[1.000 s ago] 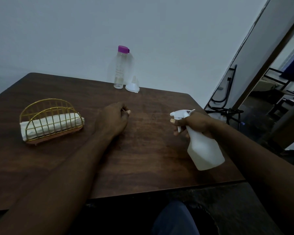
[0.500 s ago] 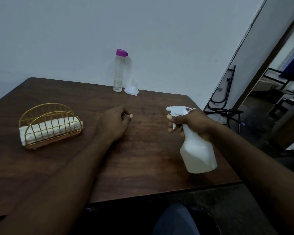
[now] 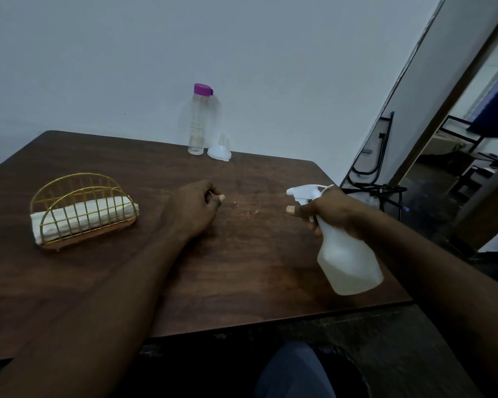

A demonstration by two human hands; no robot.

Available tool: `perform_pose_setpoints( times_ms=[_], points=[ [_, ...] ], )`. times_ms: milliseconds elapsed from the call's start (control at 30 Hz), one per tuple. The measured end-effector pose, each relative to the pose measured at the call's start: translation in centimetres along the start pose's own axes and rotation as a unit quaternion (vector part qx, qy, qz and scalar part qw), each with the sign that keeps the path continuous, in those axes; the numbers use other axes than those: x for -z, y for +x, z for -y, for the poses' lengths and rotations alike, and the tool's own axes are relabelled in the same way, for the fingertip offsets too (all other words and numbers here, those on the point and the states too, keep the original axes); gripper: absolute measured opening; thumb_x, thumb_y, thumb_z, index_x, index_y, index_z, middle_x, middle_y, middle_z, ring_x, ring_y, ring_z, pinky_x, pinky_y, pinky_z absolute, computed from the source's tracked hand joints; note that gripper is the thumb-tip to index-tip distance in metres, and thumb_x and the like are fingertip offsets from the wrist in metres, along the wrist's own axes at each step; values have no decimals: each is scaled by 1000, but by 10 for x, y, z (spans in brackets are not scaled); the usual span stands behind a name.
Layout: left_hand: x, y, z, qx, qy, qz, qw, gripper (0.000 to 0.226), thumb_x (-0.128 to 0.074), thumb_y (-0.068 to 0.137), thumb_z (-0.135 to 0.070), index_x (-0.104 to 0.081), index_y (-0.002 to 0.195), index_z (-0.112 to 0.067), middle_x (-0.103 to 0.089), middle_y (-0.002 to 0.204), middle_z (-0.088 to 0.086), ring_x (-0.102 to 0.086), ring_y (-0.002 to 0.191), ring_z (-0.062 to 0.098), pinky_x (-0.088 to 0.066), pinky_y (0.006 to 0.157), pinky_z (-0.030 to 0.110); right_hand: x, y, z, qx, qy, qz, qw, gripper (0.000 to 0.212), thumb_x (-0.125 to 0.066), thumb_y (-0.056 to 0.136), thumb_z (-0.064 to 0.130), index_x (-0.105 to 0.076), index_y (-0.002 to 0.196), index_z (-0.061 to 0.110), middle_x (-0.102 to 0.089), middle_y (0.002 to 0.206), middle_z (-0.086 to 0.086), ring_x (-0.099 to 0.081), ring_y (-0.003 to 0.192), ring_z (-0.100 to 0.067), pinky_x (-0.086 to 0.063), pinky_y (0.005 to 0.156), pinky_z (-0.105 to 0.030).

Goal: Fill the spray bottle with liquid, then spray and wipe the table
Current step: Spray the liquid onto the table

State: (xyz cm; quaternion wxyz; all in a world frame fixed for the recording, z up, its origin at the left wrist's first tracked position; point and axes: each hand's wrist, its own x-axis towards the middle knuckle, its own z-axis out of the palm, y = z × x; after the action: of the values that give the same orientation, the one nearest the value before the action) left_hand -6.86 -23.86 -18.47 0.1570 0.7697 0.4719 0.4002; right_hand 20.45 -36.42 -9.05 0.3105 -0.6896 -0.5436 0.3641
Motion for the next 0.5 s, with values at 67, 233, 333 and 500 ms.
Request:
perform_pose_setpoints(
  times_ms=[67,233,333,500],
  points=[
    [0,0,0,0,1,0,1000,12,-68,95,-44,-70,97,-33,-64,83,-17,-60,82,8,-44,68,30,2,-1,0,-6,-15,6,1000,41,-86,85,30,-68,119,44,-67,68,-1,-68,62,-13,-54,55,-29],
    [0,0,0,0,0,5,1000,13,-68,95,-44,-71,98,-32,-65,83,-16,-60,80,6,-50,71,32,12,-5,1,-14,-32,5,999,45,-85,85,34,-67,126,41,-75,79,-4,-78,80,-22,-55,57,-32],
    [-1,1,-1,0,-1,6,1000,12,-68,95,-44,-71,98,-33,-64,81,-18,-59,79,3,-48,70,31,18,-4,-3,-36,-62,-29,997,37,-86,84,34,-72,117,35,-64,67,-4,-65,60,-16,-53,53,-29],
    [-3,-2,-3,-8,1,18,1000,11,-68,95,-45,-69,98,-34,-64,80,-17,-60,81,6,-49,71,32,30,-10,-6,-46,-55,-36,997,42,-82,88,30,-63,124,39,-73,73,-4,-75,70,-18,-53,50,-25]
  ],
)
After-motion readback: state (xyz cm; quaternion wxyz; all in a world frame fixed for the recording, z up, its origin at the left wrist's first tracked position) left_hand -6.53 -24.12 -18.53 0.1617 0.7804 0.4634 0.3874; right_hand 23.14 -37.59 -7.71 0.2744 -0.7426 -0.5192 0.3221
